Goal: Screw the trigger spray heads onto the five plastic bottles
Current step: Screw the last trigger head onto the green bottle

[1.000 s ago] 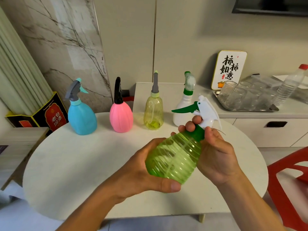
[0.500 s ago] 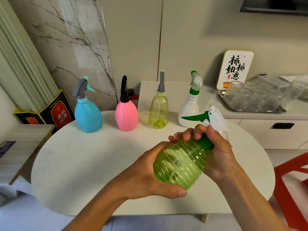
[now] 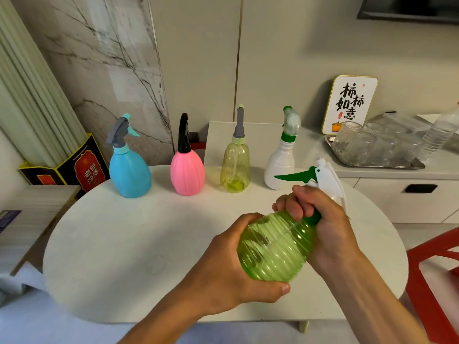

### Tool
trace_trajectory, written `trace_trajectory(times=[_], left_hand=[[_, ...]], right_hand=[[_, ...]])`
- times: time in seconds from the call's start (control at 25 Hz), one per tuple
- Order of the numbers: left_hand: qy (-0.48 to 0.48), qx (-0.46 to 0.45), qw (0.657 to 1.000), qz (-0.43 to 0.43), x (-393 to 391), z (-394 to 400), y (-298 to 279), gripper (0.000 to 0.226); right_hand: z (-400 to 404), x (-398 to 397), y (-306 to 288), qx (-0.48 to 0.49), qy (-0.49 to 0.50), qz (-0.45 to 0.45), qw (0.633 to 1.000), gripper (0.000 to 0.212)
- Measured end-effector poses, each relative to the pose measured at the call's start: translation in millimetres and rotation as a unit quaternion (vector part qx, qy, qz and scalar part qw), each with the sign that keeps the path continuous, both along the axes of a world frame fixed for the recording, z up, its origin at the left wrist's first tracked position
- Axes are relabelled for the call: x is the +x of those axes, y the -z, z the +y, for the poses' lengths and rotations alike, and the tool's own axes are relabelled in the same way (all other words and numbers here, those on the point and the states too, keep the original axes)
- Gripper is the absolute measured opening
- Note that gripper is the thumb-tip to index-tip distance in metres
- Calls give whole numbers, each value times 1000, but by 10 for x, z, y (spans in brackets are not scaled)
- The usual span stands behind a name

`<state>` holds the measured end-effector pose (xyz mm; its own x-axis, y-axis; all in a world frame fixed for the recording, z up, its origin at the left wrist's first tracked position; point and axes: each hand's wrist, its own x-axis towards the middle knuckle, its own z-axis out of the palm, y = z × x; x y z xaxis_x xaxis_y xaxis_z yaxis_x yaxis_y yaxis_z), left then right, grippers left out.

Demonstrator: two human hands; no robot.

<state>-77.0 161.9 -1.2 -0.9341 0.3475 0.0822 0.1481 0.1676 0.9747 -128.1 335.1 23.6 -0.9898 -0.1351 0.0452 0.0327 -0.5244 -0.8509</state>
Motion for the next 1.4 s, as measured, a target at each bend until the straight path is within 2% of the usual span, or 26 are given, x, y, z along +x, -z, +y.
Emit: trace_trajectory(times=[0.16,0.24,0.32,0.36,0.44,0.56,0.64,0.84,1.0,1.08,1.16,1.24,1.32,1.36,1.4], left_hand=[[-39,-35,998,38,62,121,5,84],[-34,-24,999,14,23,102,6,86],[61,67,990,-109,-71,-26,-50,85],[132,111,971,-168,-101,-95,-93,82],[205,128,950,-195,-118,-147,-88,73],[140,128,967,-172,-74,-45,-18,58],[102,138,971,-167,-58,-7,16,56],[96,150,973,-147,-54,34,20,55],[45,159,973,-158,-99,25,86,69],[6,202,964,-171,-162,-35,103,70],[9,229,956,-182,-218,-82,71,62],[-6,159,973,-166,-226,-79,49,52],[-52,80,984,-150,-219,-58,64,48],[-71,63,984,-149,-210,-58,82,46],[-81,48,985,-145,-206,-62,103,43]], right_hand=[[53,-13,-20,15,3,2,1000,37],[101,-24,-44,15,-35,28,999,38],[127,-3,-67,-32,-107,66,991,38],[132,7,-69,-50,-146,94,984,38],[114,19,-72,-27,-187,140,972,39],[62,37,-86,35,-112,93,989,40],[40,49,-91,39,-55,56,996,38],[32,61,-125,36,-28,40,998,38],[76,46,-127,58,-81,20,995,32],[52,69,-100,71,-157,21,985,49],[14,104,-56,143,-175,26,974,63],[27,92,-49,216,-107,40,970,58],[205,-59,-115,250,55,49,965,53],[350,-214,-158,277,167,49,945,53],[510,-399,-218,321,270,48,906,57]])
